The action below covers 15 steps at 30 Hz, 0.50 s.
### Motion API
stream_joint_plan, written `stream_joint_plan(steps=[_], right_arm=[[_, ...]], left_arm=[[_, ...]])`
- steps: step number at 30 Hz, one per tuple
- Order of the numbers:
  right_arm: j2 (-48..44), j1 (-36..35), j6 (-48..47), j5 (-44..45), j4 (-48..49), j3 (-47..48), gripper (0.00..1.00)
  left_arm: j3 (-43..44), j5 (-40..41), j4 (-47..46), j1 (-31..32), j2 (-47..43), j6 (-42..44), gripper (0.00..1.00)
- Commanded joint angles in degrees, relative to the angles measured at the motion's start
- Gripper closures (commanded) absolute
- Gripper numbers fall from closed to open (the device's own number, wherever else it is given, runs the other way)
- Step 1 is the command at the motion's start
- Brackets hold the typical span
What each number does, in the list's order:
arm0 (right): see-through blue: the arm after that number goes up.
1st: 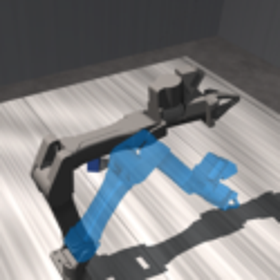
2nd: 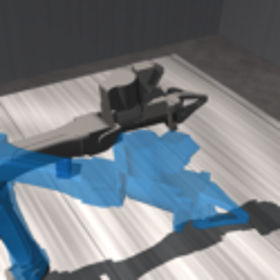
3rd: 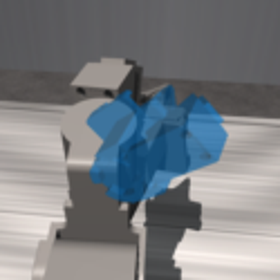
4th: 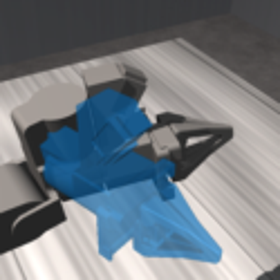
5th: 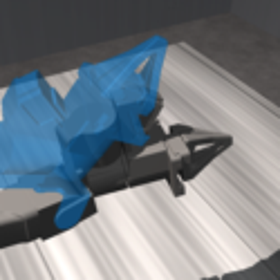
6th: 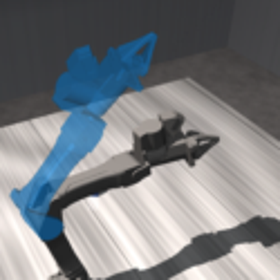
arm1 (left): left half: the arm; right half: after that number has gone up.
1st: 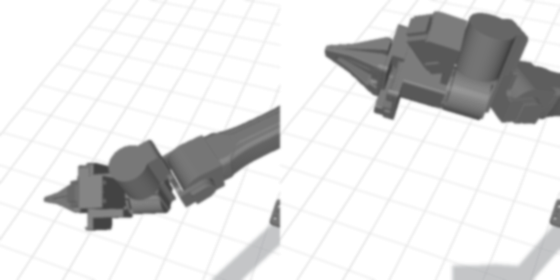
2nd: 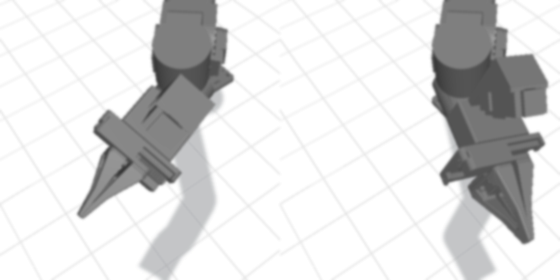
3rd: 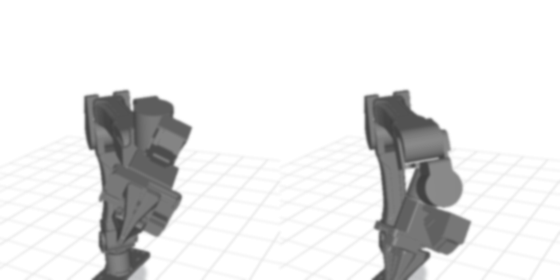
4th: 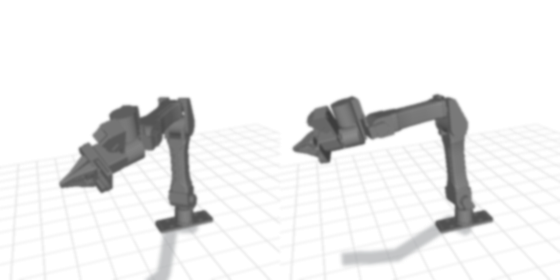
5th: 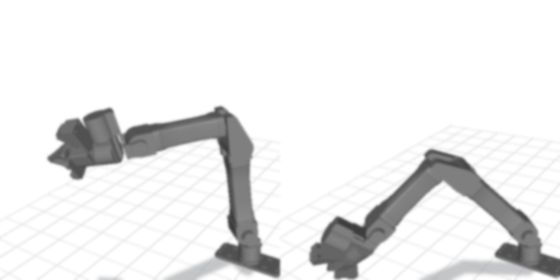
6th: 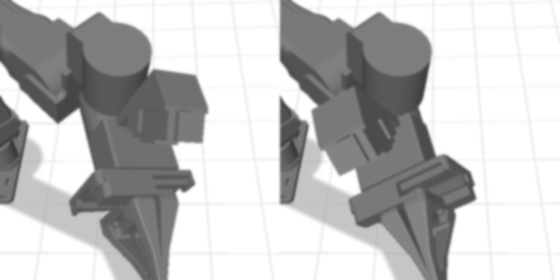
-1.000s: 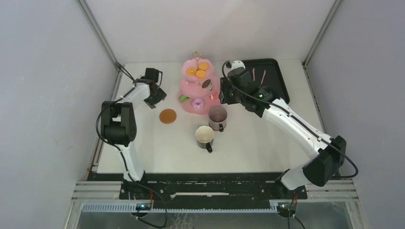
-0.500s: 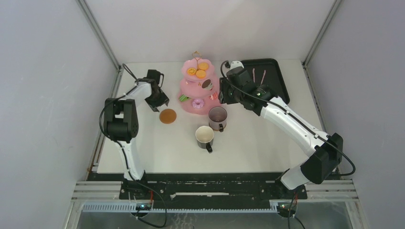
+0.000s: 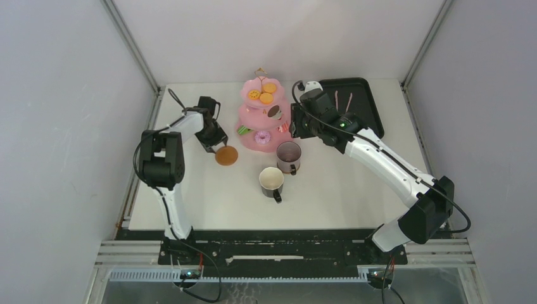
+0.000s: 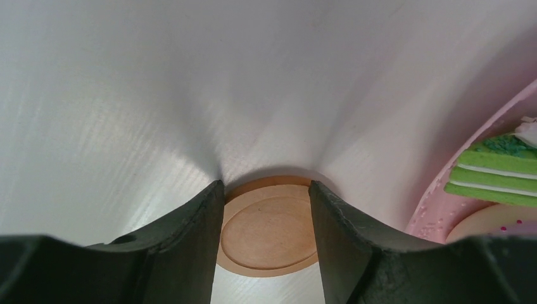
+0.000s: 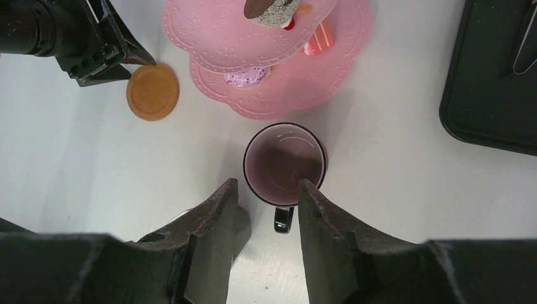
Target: Serve the afternoon tea
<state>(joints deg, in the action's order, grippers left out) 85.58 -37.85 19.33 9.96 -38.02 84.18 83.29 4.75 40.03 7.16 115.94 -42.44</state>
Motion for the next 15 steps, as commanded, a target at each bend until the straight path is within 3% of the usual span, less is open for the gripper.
stream_joint_plan(steps=[1,15], right_arm=[[-0.8,0.3,-0.6,0.0,0.8,2.6,0.53],[-3.0,0.0,-0.2,0.5,0.2,1.0,0.53]], left_arm=[[-2.1,-1.2,0.6,2.1,0.1,1.0,0.43],[-8.3,-1.0,-0.4,6.7,-2.6,0.3,0.44]])
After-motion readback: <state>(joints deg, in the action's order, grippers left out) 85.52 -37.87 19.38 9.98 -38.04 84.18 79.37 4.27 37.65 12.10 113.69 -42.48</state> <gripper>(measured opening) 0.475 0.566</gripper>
